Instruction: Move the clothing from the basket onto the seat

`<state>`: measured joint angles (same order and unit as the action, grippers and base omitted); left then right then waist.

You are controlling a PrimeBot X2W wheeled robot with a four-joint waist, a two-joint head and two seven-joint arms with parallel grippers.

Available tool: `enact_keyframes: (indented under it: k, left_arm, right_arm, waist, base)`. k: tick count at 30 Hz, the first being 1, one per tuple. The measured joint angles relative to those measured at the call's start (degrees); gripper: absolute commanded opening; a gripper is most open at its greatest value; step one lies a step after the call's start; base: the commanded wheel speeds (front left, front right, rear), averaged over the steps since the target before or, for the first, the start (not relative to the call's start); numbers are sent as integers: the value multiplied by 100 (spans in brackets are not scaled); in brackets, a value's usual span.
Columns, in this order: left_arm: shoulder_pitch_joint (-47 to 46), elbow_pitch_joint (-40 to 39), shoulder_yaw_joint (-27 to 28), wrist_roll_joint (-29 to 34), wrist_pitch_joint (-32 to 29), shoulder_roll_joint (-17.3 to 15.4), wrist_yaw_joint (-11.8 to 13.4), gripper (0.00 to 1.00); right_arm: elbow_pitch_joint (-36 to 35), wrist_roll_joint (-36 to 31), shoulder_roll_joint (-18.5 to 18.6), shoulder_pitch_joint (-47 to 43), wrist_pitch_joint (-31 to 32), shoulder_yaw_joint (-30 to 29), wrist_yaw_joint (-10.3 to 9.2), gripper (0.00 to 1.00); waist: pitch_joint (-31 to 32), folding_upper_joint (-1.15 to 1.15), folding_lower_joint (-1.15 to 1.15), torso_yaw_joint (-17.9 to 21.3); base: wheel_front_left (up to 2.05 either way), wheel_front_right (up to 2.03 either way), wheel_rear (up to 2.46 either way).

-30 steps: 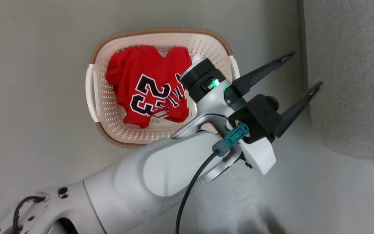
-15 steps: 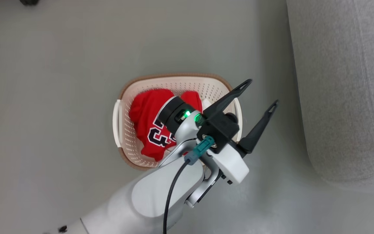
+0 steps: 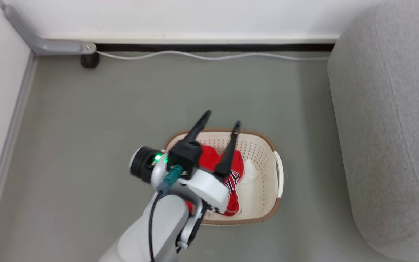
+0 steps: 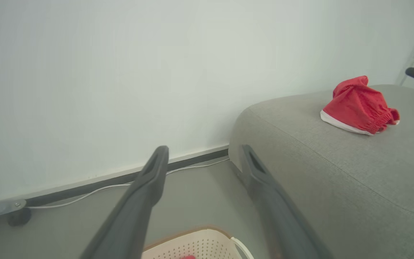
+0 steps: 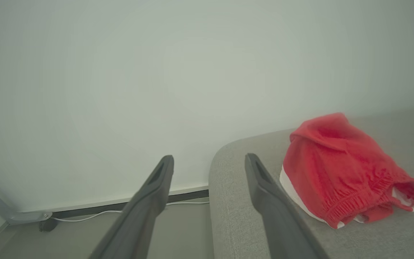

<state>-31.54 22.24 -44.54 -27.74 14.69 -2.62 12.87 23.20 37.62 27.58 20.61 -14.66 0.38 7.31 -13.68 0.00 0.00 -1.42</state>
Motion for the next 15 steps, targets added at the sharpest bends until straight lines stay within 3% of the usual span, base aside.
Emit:
enact_keyframes:
  k: [15]
  left_arm:
    - [1774,-196,2345,1031,-4,-27,-187,100]
  right_arm:
    - [-337,-654,-750,-743,0,232,-1,100]
  waist:
    - [980,0,0,-263]
  base:
    - [0,0,0]
